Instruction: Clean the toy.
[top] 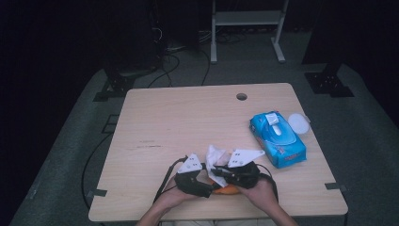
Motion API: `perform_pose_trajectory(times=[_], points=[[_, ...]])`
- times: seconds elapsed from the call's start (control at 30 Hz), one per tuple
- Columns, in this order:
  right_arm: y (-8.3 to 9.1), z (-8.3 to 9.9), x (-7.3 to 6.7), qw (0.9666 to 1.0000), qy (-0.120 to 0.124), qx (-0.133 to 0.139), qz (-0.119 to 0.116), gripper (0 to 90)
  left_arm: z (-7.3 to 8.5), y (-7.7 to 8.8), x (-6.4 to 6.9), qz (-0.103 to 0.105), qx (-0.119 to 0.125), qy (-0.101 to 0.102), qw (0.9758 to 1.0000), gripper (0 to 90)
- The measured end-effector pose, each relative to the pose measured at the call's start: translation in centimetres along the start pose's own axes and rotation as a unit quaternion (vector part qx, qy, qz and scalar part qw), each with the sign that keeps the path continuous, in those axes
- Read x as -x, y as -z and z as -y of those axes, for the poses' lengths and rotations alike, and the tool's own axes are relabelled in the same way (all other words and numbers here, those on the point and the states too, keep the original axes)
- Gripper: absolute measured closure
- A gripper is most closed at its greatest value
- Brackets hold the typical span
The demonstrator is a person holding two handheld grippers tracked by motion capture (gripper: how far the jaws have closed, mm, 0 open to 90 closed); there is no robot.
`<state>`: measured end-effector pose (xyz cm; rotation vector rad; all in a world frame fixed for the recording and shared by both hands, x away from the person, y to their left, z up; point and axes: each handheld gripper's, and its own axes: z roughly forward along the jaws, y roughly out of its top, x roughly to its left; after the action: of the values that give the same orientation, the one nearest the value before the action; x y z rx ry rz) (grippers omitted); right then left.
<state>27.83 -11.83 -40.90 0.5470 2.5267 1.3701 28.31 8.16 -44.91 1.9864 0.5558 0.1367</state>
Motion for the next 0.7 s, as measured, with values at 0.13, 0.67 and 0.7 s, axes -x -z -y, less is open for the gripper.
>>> perform_pose_trajectory(times=[0.13, 0.67, 0.7], points=[[-0.3, 0.0, 0.0, 0.9996, 0.011, -0.017, 0.019, 85.5, 0.3, -0.2, -0.1, -0.008, -0.003, 0.0, 1.0, 19.5], [2.2, 1.3, 2.2, 0.9992, -0.033, 0.009, 0.02, 85.4, 0.0, -0.8, 0.7, -0.021, 0.025, -0.046, 0.9984, 13.0], [2.2, 1.3, 2.2, 0.9992, -0.033, 0.009, 0.02, 85.4, 0.0, -0.8, 0.7, -0.021, 0.025, -0.046, 0.9984, 13.3]])
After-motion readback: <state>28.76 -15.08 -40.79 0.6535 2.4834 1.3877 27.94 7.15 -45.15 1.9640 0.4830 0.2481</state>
